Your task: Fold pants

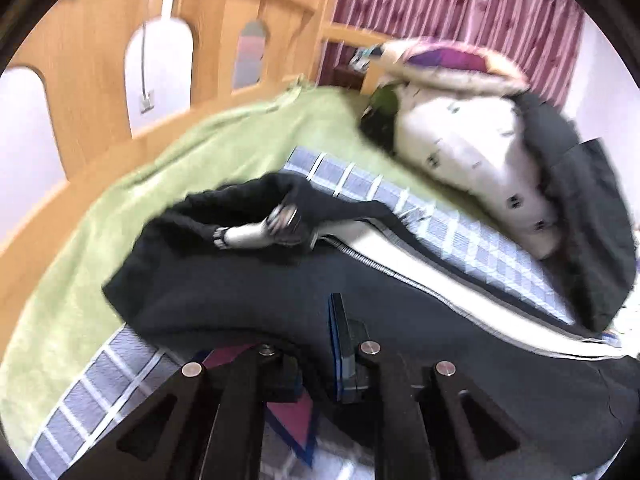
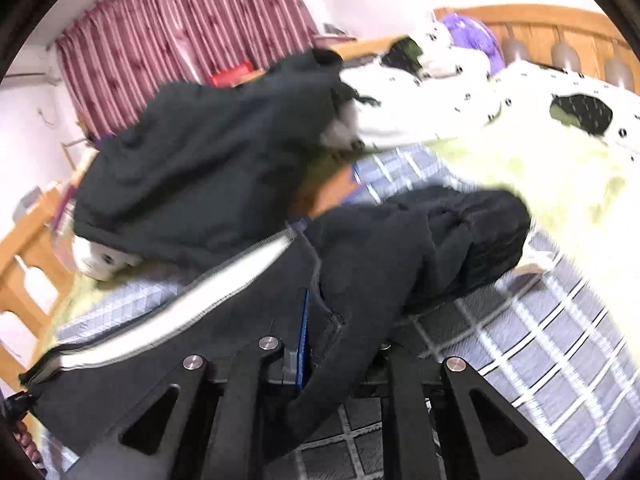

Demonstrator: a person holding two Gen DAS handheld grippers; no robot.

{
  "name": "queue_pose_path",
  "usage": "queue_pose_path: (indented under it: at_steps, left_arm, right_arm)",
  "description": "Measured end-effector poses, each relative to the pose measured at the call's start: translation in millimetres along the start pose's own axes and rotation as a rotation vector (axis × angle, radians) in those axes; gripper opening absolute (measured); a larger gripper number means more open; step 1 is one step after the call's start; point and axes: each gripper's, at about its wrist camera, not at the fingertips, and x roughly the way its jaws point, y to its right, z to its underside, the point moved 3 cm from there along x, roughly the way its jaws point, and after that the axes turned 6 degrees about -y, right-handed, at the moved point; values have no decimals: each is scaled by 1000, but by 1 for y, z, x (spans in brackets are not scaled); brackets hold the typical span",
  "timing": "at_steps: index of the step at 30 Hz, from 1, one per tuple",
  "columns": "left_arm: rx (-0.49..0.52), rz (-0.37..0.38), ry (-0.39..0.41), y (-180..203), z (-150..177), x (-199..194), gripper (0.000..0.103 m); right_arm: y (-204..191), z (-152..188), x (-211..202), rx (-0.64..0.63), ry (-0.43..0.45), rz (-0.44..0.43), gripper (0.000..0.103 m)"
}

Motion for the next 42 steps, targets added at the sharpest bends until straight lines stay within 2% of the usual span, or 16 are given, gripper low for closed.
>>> queue_pose_path:
  at_steps: [3, 8, 10, 13, 16, 20, 22, 24, 27, 30, 33, 36, 38, 39, 40, 42]
  left_arm:
    - [57, 43, 14, 0, 24, -40, 11]
    - [171, 92, -26, -7, 115, -82, 11]
    - [211, 68, -60, -8, 156, -79, 11]
    - [235, -12, -103, -10, 186, -62, 11]
    - [214, -1, -131, -20, 192, -56, 22]
    - [162, 33, -155, -40, 184, -72, 41]
    - [141, 30, -138, -51, 186, -79, 61]
    - [104, 37, -124, -64, 185, -82, 70]
    - [4, 104, -170, -79, 181, -64, 74]
    - [-85, 171, -177, -91, 173, -48, 76]
    - [-172, 216, -162, -103, 164, -39, 76]
    - [-223, 209, -148, -111, 152, -29, 73]
    - [-250, 203, -142, -116, 146, -26, 54]
    - [-241, 209, -142, -118, 142, -24, 26]
    - [-221, 208, -139, -120, 139, -24, 12]
    - [-213, 229, -74, -128, 133, -37, 11]
  right_arm:
    - [12, -6, -42, -13, 32, -1, 12]
    - [69, 26, -108, -39, -1, 43, 13]
    - [90, 49, -115, -55, -47, 62, 13]
    - [108, 82, -98, -55, -154, 88, 15]
    - [107, 106, -87, -86, -191, 159, 22]
    - [97, 125, -97, -151, -246, 213, 45]
    - [90, 133, -110, -186, -238, 245, 45]
    - [82, 140, -123, -195, -234, 245, 46]
    - [75, 143, -136, -144, -230, 224, 49]
    - [65, 146, -145, -105, -217, 220, 49]
    - [54, 151, -155, -93, -210, 201, 49]
    - [41, 156, -164, -100, -204, 208, 49]
    - [30, 159, -168, -107, -197, 208, 49]
    - [22, 161, -169, -108, -194, 200, 49]
    - [17, 162, -169, -108, -192, 194, 49]
    - [1, 165, -168, -116, -191, 181, 49]
